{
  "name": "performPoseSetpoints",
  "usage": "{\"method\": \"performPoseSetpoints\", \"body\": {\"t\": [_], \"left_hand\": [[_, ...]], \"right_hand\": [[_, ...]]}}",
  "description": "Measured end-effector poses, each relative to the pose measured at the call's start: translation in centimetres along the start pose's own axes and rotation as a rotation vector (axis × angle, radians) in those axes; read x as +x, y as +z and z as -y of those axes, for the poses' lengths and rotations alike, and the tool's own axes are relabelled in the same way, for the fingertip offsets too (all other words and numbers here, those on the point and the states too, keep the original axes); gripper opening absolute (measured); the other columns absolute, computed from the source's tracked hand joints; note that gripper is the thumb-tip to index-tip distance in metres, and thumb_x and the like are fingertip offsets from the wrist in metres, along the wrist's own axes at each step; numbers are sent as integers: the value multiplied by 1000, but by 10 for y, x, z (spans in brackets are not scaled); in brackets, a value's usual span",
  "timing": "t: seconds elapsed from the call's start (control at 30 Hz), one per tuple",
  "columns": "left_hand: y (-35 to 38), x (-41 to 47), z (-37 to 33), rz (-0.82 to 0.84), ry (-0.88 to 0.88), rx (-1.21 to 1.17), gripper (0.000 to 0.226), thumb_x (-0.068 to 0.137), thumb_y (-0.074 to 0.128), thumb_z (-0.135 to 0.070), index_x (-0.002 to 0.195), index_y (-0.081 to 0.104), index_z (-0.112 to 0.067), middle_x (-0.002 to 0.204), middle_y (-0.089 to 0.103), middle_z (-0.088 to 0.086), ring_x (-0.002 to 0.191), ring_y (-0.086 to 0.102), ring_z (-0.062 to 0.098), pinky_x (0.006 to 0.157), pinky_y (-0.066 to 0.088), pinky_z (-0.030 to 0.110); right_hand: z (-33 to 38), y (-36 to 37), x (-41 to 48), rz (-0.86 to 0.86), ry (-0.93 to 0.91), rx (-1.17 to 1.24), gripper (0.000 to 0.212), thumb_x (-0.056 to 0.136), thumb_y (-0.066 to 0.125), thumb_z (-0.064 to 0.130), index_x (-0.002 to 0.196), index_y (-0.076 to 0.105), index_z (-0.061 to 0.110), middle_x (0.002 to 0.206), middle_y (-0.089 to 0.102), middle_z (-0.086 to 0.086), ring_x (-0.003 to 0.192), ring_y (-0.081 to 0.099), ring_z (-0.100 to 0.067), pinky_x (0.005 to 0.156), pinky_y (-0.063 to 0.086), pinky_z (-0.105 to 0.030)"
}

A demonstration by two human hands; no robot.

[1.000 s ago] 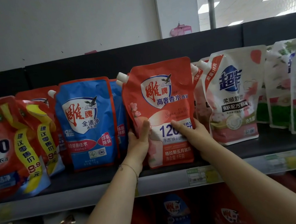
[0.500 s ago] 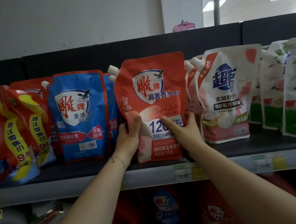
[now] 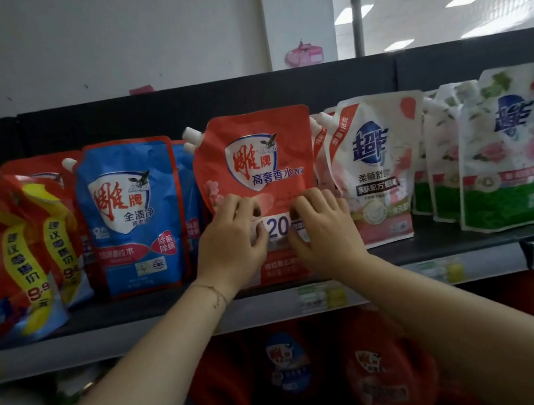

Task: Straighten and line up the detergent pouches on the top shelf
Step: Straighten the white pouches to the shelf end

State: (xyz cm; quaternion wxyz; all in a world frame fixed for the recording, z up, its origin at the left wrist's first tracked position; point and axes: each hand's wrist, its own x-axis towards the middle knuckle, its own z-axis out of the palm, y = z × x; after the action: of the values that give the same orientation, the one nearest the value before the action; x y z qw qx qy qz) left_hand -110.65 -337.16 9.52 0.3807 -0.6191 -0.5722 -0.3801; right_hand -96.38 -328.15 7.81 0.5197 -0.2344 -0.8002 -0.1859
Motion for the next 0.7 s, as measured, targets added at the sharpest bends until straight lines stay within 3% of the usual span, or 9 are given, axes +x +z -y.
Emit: {"method": "performPoseSetpoints", "body": {"t": [0.17, 0.33, 0.47, 0.6, 0.7], "left_hand": [[7, 7, -19, 119, 138, -61, 9, 83, 60, -17, 89, 55, -13, 93, 51, 0, 75, 53, 17, 53, 41, 24], [26, -7, -46, 212, 122, -165, 14, 84, 58, -20, 97, 56, -15, 98, 52, -2, 80, 55, 16, 56, 49, 30], [40, -3, -67, 284, 126, -150, 22, 88, 54, -25, 107, 54, -15, 106, 49, -2, 87, 54, 16, 61, 45, 27], [59, 13, -91, 278, 36, -222, 19, 89, 54, -25, 104, 50, -14, 104, 45, -1, 84, 53, 19, 64, 48, 33], [76, 23, -110, 297, -147, -307, 38, 88, 59, -27, 119, 42, -14, 116, 43, 1, 95, 54, 19, 75, 47, 28]], "right_hand": [[-29, -31, -5, 122, 73, 3, 19, 77, 54, 26, 87, 51, 10, 90, 54, -7, 81, 53, -31, 70, 42, -39], [-61, -48, -28, 273, 195, -35, 26, 86, 60, 28, 105, 54, 12, 103, 54, -4, 95, 52, -27, 81, 36, -38], [-81, -57, -39, 324, 261, -58, 25, 87, 59, 31, 104, 52, 15, 107, 51, -1, 102, 48, -25, 78, 30, -33], [-110, -62, -39, 371, 313, -36, 29, 86, 61, 30, 108, 52, 14, 111, 49, -3, 106, 45, -25, 84, 37, -37], [-135, -62, -34, 355, 398, 48, 37, 84, 64, 27, 115, 50, 11, 117, 48, -6, 111, 43, -26, 88, 38, -36]]}}
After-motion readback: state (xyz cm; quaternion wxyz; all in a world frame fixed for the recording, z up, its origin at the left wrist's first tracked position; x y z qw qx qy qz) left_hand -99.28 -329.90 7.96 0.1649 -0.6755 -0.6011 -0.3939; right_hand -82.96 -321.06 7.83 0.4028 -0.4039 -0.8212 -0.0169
